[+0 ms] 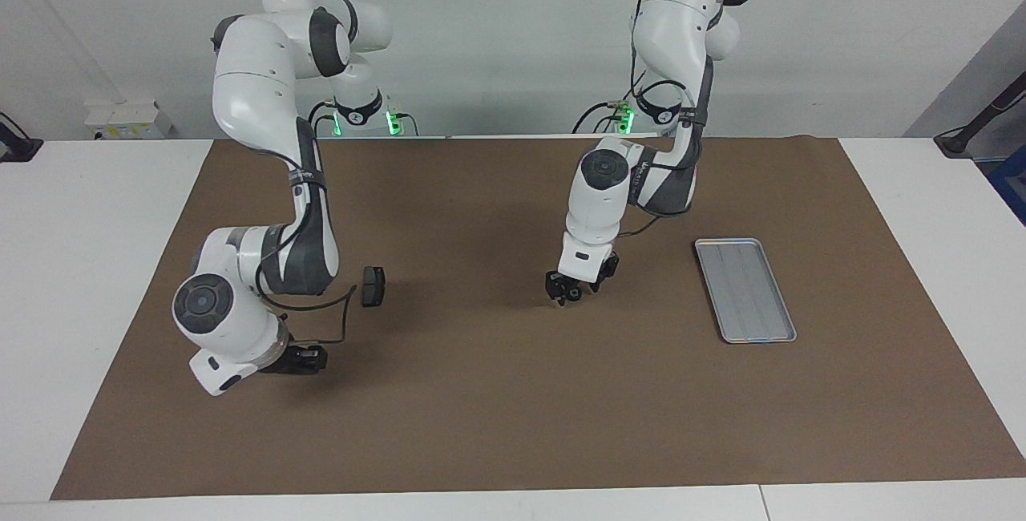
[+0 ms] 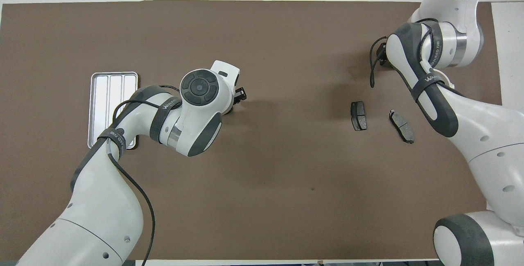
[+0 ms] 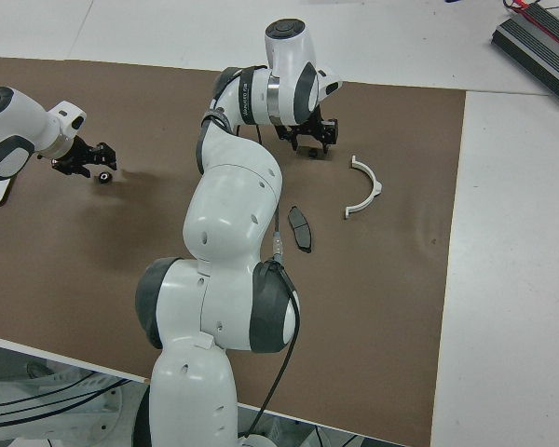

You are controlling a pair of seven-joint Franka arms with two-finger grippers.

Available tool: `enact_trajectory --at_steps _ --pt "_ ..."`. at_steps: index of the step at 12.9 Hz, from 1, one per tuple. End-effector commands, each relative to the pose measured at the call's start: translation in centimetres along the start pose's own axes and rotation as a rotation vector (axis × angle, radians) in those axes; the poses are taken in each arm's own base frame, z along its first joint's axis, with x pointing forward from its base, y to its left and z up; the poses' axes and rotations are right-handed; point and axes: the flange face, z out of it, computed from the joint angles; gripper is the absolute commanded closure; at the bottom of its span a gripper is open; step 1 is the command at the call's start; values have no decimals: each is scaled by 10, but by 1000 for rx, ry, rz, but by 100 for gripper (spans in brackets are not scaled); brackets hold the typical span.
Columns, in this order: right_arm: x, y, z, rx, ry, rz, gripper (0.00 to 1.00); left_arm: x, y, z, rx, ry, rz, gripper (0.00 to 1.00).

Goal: Pick bearing gear from pile to tray
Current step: 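Carry the bearing ring over the metal tray with the left gripper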

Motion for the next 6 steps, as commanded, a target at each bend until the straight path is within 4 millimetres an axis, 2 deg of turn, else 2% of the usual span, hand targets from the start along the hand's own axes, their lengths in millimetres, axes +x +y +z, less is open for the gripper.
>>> enact_trajectory --at_steps 1,5,6 --pt "0 1 8 -7 -2 -9 22 -11 -2 6 -2 18 19 23" --pt "0 1 9 -15 -7 -15 43 -16 1 7 -1 15 24 33" --pt "0 1 10 -15 -10 -16 50 -17 1 7 1 13 26 40"
